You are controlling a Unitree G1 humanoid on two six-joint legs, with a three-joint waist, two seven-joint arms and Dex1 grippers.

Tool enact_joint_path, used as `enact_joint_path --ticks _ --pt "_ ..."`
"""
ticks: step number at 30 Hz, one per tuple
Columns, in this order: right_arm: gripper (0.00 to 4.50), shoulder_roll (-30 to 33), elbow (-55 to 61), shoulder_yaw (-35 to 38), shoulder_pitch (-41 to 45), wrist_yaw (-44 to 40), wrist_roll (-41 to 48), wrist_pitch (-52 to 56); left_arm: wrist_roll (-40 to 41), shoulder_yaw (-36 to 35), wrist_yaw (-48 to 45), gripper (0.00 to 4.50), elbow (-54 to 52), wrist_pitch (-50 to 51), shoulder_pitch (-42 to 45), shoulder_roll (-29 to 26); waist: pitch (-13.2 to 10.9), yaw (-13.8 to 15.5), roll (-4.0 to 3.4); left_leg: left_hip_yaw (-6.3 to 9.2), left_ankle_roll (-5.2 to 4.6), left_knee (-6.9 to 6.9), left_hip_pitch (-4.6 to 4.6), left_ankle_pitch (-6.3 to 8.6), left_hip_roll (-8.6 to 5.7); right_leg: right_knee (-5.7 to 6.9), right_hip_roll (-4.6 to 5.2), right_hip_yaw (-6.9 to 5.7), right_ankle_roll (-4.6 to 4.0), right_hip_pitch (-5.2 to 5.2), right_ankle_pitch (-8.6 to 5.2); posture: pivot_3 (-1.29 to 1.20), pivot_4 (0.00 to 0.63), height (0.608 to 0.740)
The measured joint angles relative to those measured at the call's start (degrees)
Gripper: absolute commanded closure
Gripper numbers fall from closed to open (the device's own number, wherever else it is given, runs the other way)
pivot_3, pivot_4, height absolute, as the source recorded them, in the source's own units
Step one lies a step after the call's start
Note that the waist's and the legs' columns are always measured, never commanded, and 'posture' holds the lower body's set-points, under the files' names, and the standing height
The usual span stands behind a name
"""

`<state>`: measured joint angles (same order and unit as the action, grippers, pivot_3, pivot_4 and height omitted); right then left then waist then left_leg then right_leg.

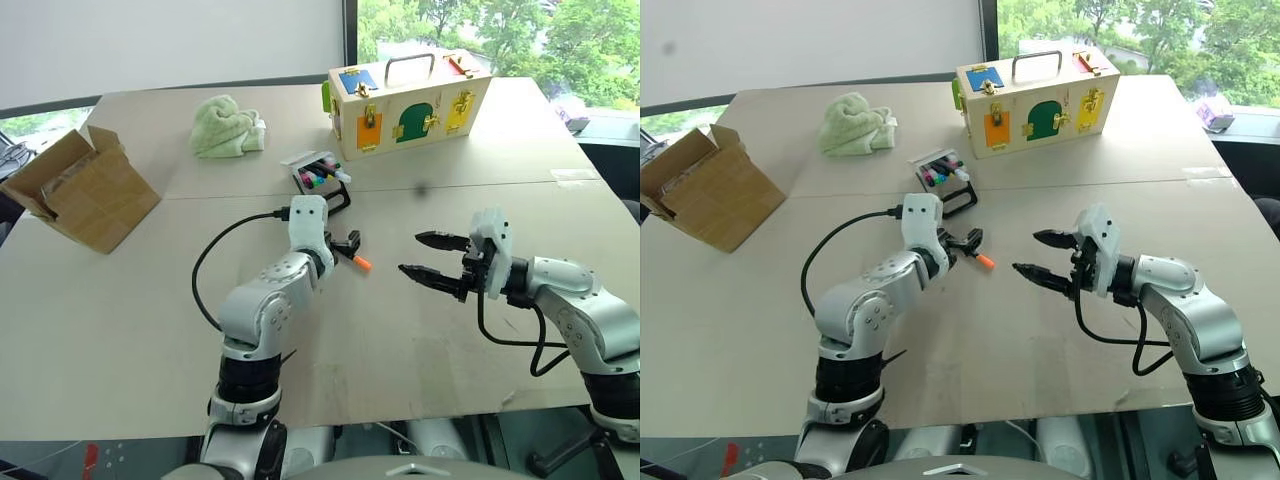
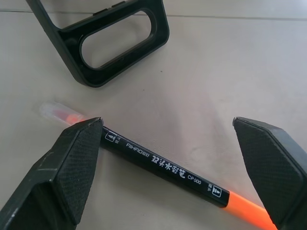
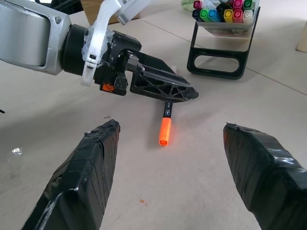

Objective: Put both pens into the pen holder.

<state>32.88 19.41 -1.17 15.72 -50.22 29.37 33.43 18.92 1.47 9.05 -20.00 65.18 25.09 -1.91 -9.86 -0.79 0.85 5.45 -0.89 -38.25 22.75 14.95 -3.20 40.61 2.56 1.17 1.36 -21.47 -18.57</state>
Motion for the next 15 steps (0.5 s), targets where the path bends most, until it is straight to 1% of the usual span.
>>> enact_joint_path --ticks 4,7,12,15 --pt "0.84 0.5 0.0 0.15 0.02 -0.65 0.49 -0.18 -2.14 0.42 1.68 0.0 -1.25 3.71 0.47 1.16 0.04 -0.01 0.02 0.0 0.0 0.0 0.0 0.0 0.01 0.0 -0.01 0.0 0.0 0.0 0.0 0.0 0.15 0.74" --pt "0.84 2.97 -0.02 0.24 -0.25 -2.48 0.22 -1.35 -3.78 -1.38 3.28 0.0 -2.33 8.07 -0.16 2.27 0.08 0.0 0.1 0.0 0.01 0.0 0.0 0.0 0.02 0.0 -0.01 0.0 0.0 0.0 0.0 0.0 0.15 0.74" --pt "0.84 3.15 -0.28 0.2 -0.32 -3.24 0.06 -2.51 -6.27 -2.51 4.68 0.0 -4.57 13.77 0.35 4.09 0.14 -0.14 0.15 -0.03 0.01 0.01 -0.02 0.0 0.03 -0.01 -0.03 0.04 0.01 0.01 0.0 0.0 0.15 0.74" --pt "0.84 3.15 -0.75 0.03 -0.32 -3.27 -0.18 -2.69 -7.54 -3.26 4.76 0.0 -5.33 15.48 0.35 5.44 0.15 -0.16 0.14 -0.07 0.01 0.01 -0.02 0.0 0.03 -0.01 -0.03 0.08 0.01 0.01 0.0 0.0 0.15 0.74"
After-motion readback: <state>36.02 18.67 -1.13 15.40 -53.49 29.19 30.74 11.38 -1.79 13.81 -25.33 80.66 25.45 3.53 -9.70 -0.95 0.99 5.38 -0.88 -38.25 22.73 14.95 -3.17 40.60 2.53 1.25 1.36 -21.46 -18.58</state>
